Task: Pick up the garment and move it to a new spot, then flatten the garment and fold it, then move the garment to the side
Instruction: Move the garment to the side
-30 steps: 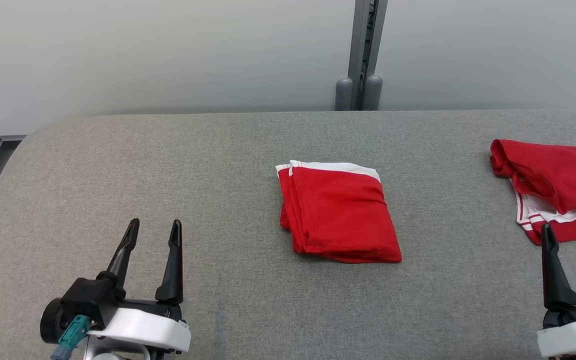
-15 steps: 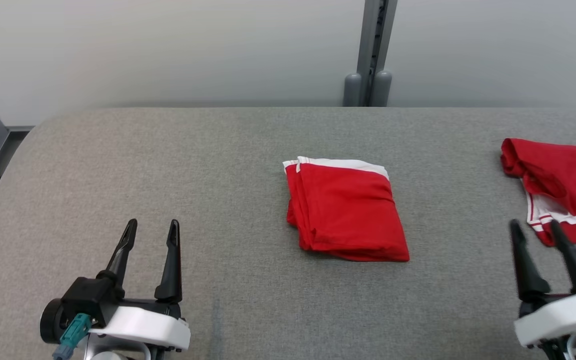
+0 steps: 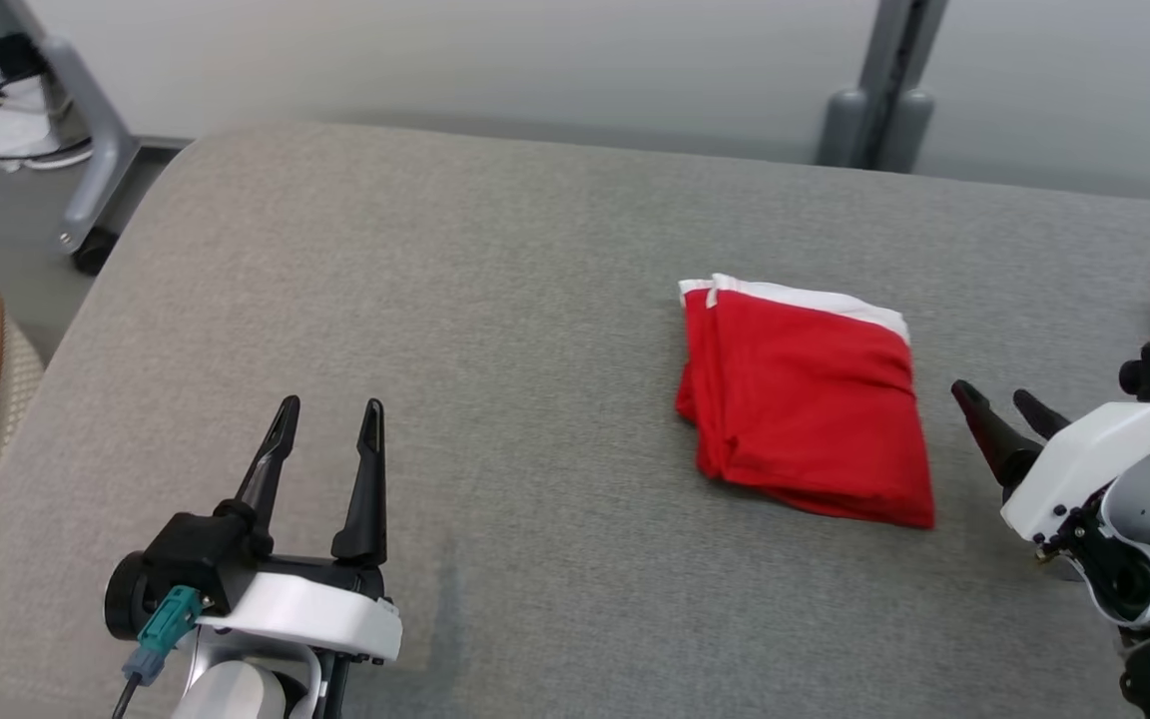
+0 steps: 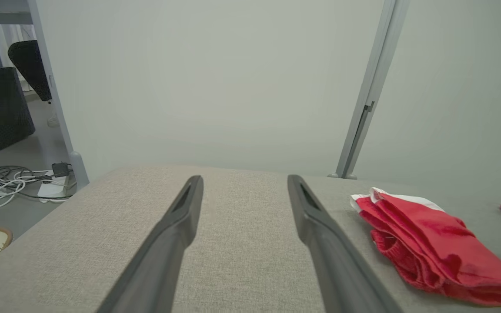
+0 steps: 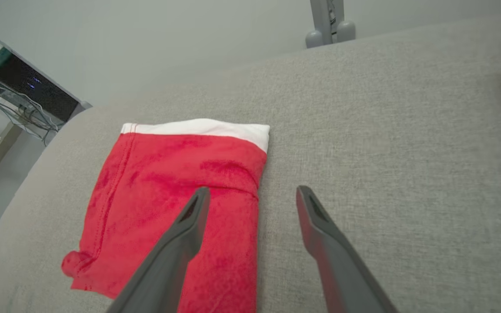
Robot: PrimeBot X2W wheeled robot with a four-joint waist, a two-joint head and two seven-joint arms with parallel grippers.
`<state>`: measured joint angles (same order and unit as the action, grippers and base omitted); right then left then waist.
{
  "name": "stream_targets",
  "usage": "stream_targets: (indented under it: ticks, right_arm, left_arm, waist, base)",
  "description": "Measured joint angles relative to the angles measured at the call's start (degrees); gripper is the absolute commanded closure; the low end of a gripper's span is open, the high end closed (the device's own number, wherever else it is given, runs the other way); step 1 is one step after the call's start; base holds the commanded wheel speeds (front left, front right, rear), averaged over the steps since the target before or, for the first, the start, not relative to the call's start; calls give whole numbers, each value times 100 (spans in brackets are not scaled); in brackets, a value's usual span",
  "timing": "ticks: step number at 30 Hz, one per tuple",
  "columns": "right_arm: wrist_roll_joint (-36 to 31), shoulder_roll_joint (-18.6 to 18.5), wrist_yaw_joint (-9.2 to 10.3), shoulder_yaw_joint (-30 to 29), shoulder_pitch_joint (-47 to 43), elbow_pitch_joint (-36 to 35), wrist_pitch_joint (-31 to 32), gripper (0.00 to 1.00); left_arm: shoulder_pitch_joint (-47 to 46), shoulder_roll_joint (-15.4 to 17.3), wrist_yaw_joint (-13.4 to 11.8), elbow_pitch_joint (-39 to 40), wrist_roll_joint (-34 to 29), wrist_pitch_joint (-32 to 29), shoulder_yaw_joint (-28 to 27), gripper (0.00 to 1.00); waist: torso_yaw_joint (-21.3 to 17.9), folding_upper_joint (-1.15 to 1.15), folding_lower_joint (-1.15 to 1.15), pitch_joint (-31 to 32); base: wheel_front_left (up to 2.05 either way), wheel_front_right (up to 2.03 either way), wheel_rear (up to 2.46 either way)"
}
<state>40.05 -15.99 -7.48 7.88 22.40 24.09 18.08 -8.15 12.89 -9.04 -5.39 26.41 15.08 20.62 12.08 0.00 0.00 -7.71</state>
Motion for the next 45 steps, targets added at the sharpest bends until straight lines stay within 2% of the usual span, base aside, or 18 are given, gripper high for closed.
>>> stream_targets:
  ticks: [10,13,14,16,17,19,25,31,37,45]
  right_arm:
    - [231,-129,0,181,672,1422,893,0]
    - [376,-101,0,144,769,1600,1066,0]
    - [572,-52,0,166,852,1703,1376,0]
    - [780,-20,-1,177,861,1703,1551,0]
    - [864,-18,-1,177,859,1693,1555,36]
    - [923,-20,-1,229,844,1625,1493,100]
    - [994,-66,0,391,794,1510,1105,100]
    - [1098,-156,0,694,856,1360,896,100]
    - [1103,-410,-1,1158,868,1104,913,100]
    - [1138,-809,0,1788,1200,658,828,100]
  left_arm:
    - [-120,-157,177,-138,-32,0,-38,0]
    - [-152,-189,191,-160,-67,0,-43,0]
    - [-154,-230,201,-191,-69,0,-51,0]
    - [-154,-240,235,-218,-93,0,-73,0]
    - [-154,-248,235,-229,-116,0,-83,0]
    - [-154,-274,243,-250,-122,0,-92,0]
    - [-154,-279,320,-243,-174,0,-110,0]
    - [-152,-274,403,-201,-227,0,-82,0]
    - [-163,-455,579,-189,-314,-40,305,0]
    - [-370,-584,690,-178,-432,-166,657,0]
  waist:
    - [494,0,0,-227]
    - [552,0,0,-255]
    - [592,0,0,-265]
    - [610,0,0,-262]
    - [615,0,0,-261]
    - [618,0,0,-252]
    - [551,0,0,-216]
    - [252,0,0,-134]
    - [-296,0,0,-49]
    - [-1225,0,0,-44]
  base:
    - [0,0,0]
    - [0,0,0]
    - [0,0,0]
    - [0,0,0]
    - [0,0,0]
    - [0,0,0]
    - [0,0,0]
    - [0,0,0]
    - [0,0,0]
    - [0,0,0]
